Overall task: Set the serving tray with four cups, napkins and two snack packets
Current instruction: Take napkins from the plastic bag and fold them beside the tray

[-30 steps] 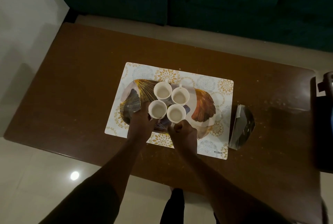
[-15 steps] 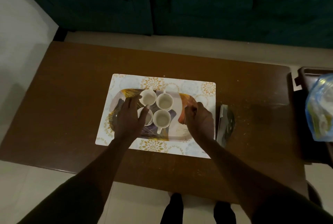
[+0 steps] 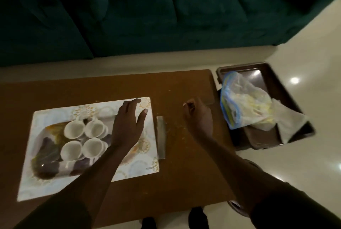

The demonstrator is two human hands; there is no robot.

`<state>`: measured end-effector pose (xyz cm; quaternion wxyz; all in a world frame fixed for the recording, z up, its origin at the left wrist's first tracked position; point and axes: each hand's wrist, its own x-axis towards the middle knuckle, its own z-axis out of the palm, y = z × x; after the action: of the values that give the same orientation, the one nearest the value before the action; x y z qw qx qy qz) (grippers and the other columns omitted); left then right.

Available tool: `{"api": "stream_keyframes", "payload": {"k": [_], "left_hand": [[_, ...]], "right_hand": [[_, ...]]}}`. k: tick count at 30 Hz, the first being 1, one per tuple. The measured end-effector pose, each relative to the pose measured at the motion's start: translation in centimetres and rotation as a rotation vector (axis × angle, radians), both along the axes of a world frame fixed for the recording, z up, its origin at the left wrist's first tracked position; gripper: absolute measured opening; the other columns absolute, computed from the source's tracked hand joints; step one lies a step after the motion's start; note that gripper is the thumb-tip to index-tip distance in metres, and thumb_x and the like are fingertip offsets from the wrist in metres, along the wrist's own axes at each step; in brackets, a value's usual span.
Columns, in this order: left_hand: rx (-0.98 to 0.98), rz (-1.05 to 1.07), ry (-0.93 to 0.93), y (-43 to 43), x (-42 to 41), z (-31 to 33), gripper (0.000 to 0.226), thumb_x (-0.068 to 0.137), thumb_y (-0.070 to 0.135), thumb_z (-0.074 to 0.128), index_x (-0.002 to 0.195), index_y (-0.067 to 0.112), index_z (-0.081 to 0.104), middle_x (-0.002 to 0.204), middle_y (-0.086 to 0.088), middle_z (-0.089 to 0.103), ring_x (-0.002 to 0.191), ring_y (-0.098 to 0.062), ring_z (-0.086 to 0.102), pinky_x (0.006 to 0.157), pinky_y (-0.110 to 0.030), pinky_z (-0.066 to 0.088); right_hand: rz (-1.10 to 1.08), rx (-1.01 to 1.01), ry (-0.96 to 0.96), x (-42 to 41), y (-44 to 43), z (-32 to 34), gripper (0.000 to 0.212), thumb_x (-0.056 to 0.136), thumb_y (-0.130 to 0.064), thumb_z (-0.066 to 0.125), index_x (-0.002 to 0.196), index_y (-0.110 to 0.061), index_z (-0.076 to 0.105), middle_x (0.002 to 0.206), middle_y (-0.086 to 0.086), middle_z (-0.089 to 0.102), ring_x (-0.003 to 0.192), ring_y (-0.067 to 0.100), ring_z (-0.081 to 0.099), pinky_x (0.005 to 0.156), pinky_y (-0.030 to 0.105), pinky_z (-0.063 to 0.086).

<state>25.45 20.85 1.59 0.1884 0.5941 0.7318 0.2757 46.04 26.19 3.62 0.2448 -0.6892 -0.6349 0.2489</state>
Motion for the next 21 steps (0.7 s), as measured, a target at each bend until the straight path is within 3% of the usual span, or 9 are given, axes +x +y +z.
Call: {"api": "stream_keyframes", "payload": {"k": [2, 6, 11, 14, 16, 18, 21], "left_hand": [[0.006, -0.038, -0.019, 1.4, 3.4, 0.2, 0.041, 0.098, 0.041, 0.046, 0.132, 0.019, 0.05, 0.133, -0.006, 0.055, 0.118, -0.026, 0.057, 0.091, -0.045, 0.053], [-0.006, -0.115, -0.072, 3.9, 10.0, 0.2, 0.043, 0.097, 0.043, 0.046, 0.136, 0.023, 0.045, 0.138, -0.004, 0.051, 0.122, -0.024, 0.054, 0.092, -0.045, 0.052], [0.004, -0.226, -0.131, 6.9, 19.7, -0.2, 0.044, 0.094, 0.047, 0.044, 0.134, 0.027, 0.044, 0.129, -0.004, 0.054, 0.105, -0.023, 0.059, 0.081, -0.045, 0.055], [0.031, -0.31, -0.19, 8.4, 25.6, -0.4, 0.039, 0.095, 0.04, 0.049, 0.13, 0.022, 0.049, 0.122, -0.005, 0.059, 0.1, -0.023, 0.061, 0.074, -0.039, 0.055], [0.089, -0.379, -0.235, 9.3, 29.5, -0.3, 0.035, 0.095, 0.031, 0.052, 0.127, 0.018, 0.053, 0.117, -0.006, 0.059, 0.101, -0.025, 0.059, 0.078, -0.04, 0.053], [0.159, -0.428, -0.164, 9.7, 33.1, 0.0, 0.032, 0.094, 0.031, 0.05, 0.124, 0.021, 0.052, 0.118, -0.002, 0.057, 0.106, -0.022, 0.056, 0.084, -0.035, 0.049], [0.259, -0.461, 0.154, 10.2, 38.2, 0.6, 0.032, 0.092, 0.035, 0.05, 0.121, 0.023, 0.056, 0.123, -0.001, 0.057, 0.112, -0.024, 0.051, 0.089, -0.039, 0.04]], "right_hand": [[-0.042, -0.001, 0.01, 3.6, 0.5, 0.3, 0.012, 0.093, -0.025, 0.053, 0.094, -0.015, 0.06, 0.088, 0.002, 0.068, 0.081, 0.02, 0.064, 0.072, 0.041, 0.054], [-0.122, 0.069, 0.013, 10.3, 1.3, 0.6, 0.01, 0.093, -0.022, 0.054, 0.092, -0.013, 0.058, 0.085, 0.004, 0.067, 0.074, 0.021, 0.063, 0.063, 0.038, 0.051], [-0.239, 0.119, 0.002, 20.0, 1.8, 0.8, 0.005, 0.091, -0.022, 0.055, 0.092, -0.018, 0.056, 0.084, -0.007, 0.064, 0.067, 0.016, 0.06, 0.058, 0.031, 0.045], [-0.331, 0.091, 0.027, 25.5, 2.1, 0.5, 0.008, 0.09, -0.022, 0.056, 0.097, -0.018, 0.058, 0.087, -0.008, 0.063, 0.071, 0.016, 0.062, 0.063, 0.029, 0.045], [-0.426, 0.053, 0.062, 29.3, 2.3, 0.2, 0.012, 0.089, -0.02, 0.057, 0.1, -0.015, 0.059, 0.088, -0.006, 0.063, 0.078, 0.019, 0.064, 0.069, 0.032, 0.049], [-0.509, 0.019, 0.077, 32.6, 2.4, -0.3, 0.013, 0.088, -0.016, 0.057, 0.1, -0.014, 0.059, 0.088, -0.005, 0.063, 0.082, 0.022, 0.065, 0.07, 0.032, 0.049], [-0.573, -0.044, 0.069, 37.1, 2.6, -1.3, 0.019, 0.087, -0.014, 0.056, 0.106, -0.012, 0.058, 0.095, 0.001, 0.065, 0.089, 0.022, 0.064, 0.073, 0.032, 0.051]]}}
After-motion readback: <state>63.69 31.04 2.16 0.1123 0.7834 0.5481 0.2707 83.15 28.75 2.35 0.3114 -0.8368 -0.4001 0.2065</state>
